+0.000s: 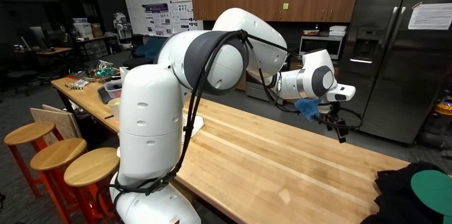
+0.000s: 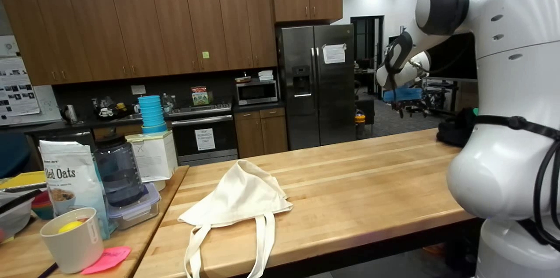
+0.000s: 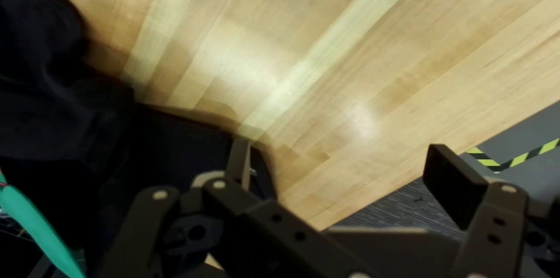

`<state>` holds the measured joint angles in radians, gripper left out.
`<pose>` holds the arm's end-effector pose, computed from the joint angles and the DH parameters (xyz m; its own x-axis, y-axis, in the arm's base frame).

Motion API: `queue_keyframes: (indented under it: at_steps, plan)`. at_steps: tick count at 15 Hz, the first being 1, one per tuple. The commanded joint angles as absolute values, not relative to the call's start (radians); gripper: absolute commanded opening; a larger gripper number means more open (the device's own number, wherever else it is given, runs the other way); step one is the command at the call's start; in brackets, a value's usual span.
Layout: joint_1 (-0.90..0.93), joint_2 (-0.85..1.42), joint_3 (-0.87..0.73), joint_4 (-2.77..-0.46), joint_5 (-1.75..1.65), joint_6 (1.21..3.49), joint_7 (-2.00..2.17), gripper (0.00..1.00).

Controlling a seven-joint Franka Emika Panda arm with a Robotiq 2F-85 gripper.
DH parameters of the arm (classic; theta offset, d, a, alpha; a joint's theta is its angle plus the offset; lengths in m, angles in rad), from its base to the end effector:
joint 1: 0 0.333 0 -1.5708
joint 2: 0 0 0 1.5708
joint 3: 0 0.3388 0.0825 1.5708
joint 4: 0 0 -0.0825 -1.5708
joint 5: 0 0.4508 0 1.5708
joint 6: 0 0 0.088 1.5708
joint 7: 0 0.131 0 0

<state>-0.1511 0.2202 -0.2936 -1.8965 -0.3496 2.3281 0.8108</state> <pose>0.6273 -0.3036 0.3813 0.5000 -0.7823 0.3716 -0.8616 -0.4928 0.1217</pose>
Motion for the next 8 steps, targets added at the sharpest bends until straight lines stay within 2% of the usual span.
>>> queue_keyframes:
  at_steps: [1, 8]
  plan:
    - [-0.157, 0.265, -0.34, -1.879, -0.407, 2.317, 0.932, 1.0]
    - [-0.146, 0.295, -0.428, -1.874, -0.564, 2.313, 1.207, 1.0]
